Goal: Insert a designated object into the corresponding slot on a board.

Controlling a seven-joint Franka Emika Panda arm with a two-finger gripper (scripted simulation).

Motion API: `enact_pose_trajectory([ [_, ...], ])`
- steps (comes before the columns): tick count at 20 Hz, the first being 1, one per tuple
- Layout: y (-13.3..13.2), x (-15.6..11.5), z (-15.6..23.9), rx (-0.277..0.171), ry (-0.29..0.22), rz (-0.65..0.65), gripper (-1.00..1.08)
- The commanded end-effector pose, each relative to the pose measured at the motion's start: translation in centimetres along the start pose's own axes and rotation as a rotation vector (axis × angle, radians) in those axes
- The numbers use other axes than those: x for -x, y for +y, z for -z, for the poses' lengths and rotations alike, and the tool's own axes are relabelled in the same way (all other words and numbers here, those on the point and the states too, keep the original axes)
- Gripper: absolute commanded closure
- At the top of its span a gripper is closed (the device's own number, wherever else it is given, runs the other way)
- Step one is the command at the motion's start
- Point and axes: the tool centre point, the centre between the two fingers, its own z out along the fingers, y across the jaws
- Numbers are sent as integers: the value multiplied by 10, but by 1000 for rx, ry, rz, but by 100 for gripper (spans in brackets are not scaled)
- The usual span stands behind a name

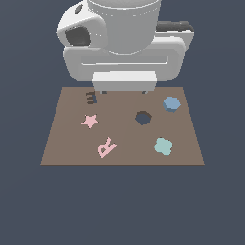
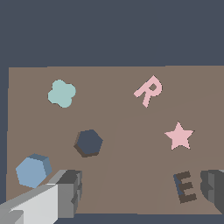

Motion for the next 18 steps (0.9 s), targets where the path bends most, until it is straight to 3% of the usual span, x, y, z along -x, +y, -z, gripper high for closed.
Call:
enact_pose_trajectory([
  [1,0,0,0,0,0,0,-92],
  [9,-28,8,-20,0,-4,44,-92],
  [18,-118,41,-88,2,-17,191,-92],
])
